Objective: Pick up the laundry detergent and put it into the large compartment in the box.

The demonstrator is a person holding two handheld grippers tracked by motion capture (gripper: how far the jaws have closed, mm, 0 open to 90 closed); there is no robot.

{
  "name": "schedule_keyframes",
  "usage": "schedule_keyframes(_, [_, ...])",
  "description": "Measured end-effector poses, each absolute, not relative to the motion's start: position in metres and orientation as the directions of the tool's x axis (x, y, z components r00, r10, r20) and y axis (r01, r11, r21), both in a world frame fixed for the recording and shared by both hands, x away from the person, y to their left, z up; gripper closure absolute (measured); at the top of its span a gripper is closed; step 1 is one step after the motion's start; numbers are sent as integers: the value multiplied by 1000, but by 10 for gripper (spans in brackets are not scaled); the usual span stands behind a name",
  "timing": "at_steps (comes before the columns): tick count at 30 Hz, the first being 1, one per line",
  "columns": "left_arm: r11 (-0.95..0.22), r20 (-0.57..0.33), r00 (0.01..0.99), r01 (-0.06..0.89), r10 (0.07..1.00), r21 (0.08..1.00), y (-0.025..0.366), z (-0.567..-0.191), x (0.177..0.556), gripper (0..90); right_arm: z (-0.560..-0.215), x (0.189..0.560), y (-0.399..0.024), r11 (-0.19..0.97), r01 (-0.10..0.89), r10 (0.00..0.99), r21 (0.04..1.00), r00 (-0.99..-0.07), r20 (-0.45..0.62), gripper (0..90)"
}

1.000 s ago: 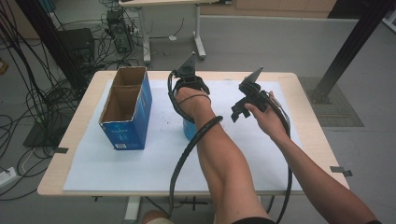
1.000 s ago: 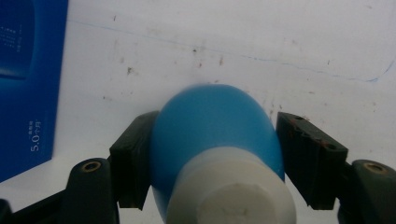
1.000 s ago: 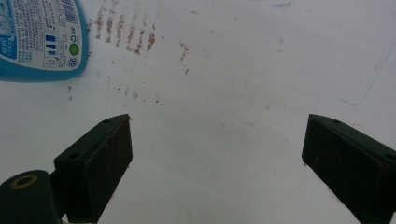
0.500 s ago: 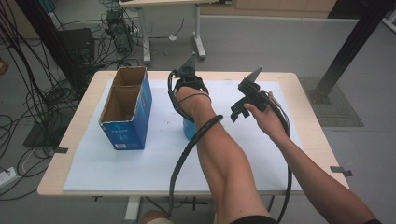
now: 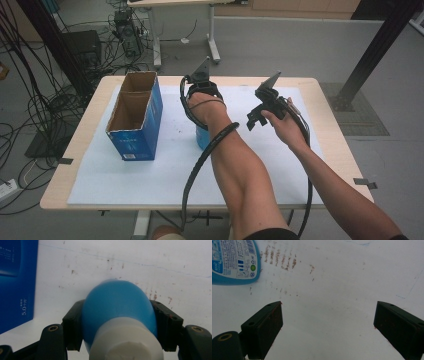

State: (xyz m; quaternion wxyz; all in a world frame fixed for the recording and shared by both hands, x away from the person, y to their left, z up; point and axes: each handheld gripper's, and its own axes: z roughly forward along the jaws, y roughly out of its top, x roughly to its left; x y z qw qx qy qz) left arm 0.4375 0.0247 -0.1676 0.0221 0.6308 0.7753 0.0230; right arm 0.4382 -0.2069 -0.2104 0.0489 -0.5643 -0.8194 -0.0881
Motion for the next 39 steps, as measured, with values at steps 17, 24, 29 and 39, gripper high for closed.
schedule_keyframes(17, [166,-23,-165,985,986,43,30,-167,441,364,-211,439,-208,344,935,917,88,-355,184,83])
schedule_keyframes(24, [166,-25,-166,985,986,38,31,-167,442,365,-211,439,-208,346,934,916,89,-357,183,83])
schedule_keyframes(29, [169,-24,-168,985,986,33,31,-167,443,367,-212,440,-206,348,934,916,86,-358,179,83])
schedule_keyframes(39, [167,-21,-166,986,986,28,30,-167,445,369,-211,440,-209,346,934,917,88,-356,182,83])
